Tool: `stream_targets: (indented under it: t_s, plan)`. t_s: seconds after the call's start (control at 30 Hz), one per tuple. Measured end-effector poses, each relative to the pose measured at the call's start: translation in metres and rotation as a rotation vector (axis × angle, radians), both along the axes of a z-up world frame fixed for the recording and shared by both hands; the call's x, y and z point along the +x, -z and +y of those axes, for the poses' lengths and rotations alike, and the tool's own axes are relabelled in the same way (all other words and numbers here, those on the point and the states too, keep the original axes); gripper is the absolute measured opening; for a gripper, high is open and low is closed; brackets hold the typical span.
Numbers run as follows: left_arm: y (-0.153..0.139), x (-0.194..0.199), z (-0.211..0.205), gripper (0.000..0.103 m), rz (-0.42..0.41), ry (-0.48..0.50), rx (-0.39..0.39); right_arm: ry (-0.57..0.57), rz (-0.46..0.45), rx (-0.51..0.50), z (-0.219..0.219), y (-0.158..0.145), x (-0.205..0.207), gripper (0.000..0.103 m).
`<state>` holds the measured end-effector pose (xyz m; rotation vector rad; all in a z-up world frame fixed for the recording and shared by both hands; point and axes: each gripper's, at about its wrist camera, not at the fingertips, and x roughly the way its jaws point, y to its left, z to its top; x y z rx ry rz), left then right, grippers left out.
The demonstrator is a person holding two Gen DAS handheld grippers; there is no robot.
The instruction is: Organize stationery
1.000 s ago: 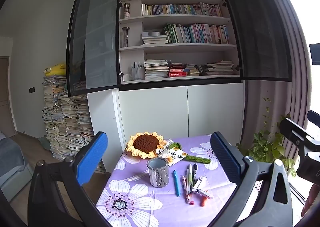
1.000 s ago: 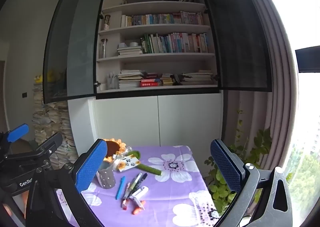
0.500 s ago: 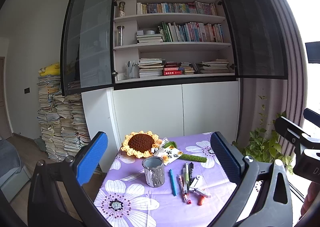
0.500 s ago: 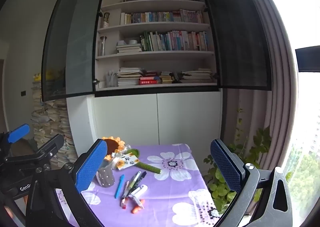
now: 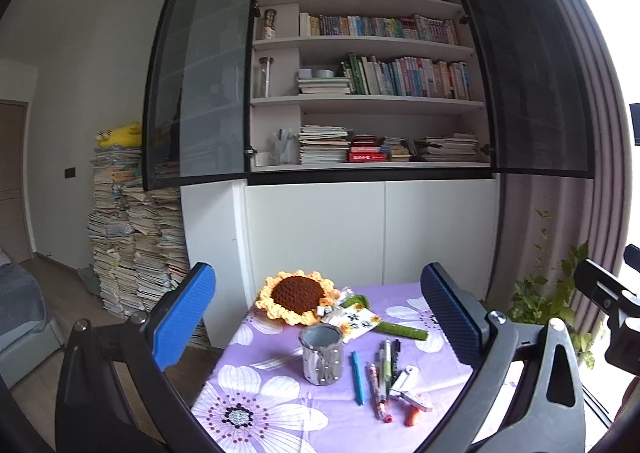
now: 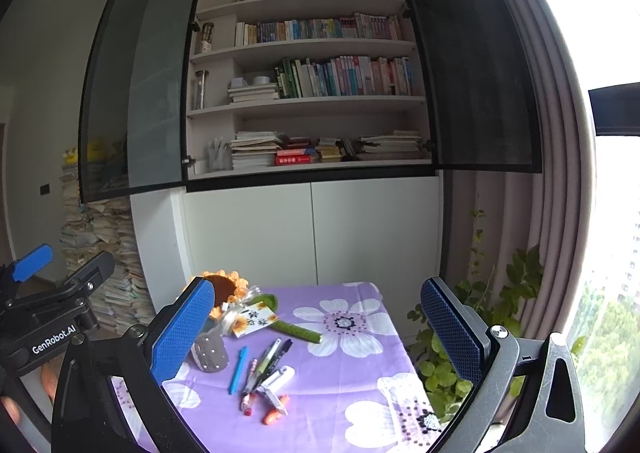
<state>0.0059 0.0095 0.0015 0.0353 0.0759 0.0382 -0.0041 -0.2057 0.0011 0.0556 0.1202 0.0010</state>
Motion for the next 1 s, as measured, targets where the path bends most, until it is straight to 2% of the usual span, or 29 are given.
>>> stream_targets:
  t_s: [0.3, 0.53, 0.77, 0.9, 1.0]
  plan:
    - [0.001, 0.005, 0.001, 0.102, 0.045, 0.023, 0.008, 0.01, 0.006, 0.005, 0.001, 0.002, 0.003, 0.103]
    - [0.004, 0.005, -0.004, 0.102, 0.052, 0.01, 0.05, 0.007, 0.005, 0.005, -0.002, 0.002, 0.004, 0.103]
    - [0.005, 0.008, 0.0, 0.102, 0.077, 0.045, 0.022, 0.007, 0.021, 0.0, 0.0, 0.007, 0.009, 0.103]
    - [0.007, 0.011, -0.005, 0.102, 0.074, 0.012, 0.06, 0.009, 0.026, 0.002, 0.001, 0.009, 0.011, 0.103]
    - [0.011, 0.01, -0.008, 0.102, 0.069, 0.026, 0.078, 0.008, 0.029, 0.0, 0.0, 0.009, 0.012, 0.103]
